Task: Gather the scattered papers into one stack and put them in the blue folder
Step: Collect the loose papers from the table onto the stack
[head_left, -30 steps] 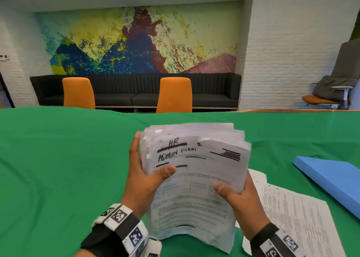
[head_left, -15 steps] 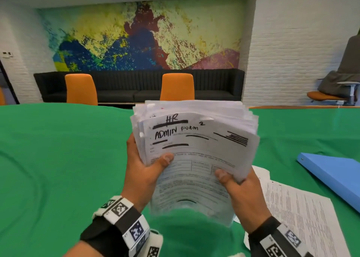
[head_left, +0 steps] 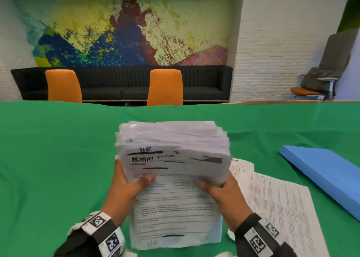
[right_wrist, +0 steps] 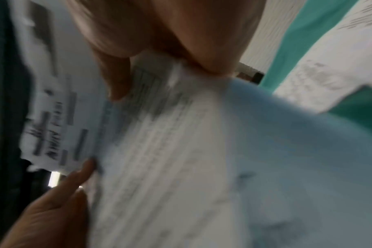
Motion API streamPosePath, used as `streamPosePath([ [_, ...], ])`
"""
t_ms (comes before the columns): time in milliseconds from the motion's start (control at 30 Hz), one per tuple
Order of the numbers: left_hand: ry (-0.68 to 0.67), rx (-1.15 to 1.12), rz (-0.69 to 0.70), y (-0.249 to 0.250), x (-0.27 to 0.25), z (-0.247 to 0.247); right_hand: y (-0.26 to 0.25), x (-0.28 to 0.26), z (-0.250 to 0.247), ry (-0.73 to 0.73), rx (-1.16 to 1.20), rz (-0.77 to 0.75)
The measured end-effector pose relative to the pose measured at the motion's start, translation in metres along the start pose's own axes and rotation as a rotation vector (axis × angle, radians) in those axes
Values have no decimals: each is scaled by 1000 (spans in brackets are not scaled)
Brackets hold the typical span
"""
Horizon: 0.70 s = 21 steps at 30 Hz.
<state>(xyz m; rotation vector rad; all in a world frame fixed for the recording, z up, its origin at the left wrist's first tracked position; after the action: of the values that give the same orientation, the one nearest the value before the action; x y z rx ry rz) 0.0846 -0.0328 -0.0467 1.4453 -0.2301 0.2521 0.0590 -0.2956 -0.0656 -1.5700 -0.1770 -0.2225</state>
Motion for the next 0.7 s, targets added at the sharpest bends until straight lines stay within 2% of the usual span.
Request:
streamPosePath([
  [100,-76,55,-93,-13,-1,4,20,-2,0,-79,-109,93],
  [267,-130,152,-71,5,27,40,-9,12,-37,-26,-176,84],
  [300,-170,174,-99,4,35,57,-17,13,-57,-3,-162,89],
  [367,-241,250,-238,-8,45,95,-26,9,-110,90,-149,122],
  [467,-357,531,-430,-37,55,138,-21,-20,-209,309,-85,175],
  [567,-586,1043,-372,-77,67,167,4,-68,-292,516,-20,262],
  [633,-619,1230,-352,-96,73,178,21,-97,-325,588,30,315],
  [700,-578,1262,-377,-111,79,185,36,-118,-345,636,47,357],
])
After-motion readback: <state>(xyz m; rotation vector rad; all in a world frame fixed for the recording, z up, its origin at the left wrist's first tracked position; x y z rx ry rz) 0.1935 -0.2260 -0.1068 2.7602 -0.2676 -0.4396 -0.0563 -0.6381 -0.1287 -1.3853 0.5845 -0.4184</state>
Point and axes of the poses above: each hand's wrist, its own x-axis towards the middle knuckle, its own z-axis out of the palm, y = z × x, the point moved 9 cm from there along x, towards the middle knuckle, and after that the axes turned 5 degrees about -x, right-handed, at the moved point
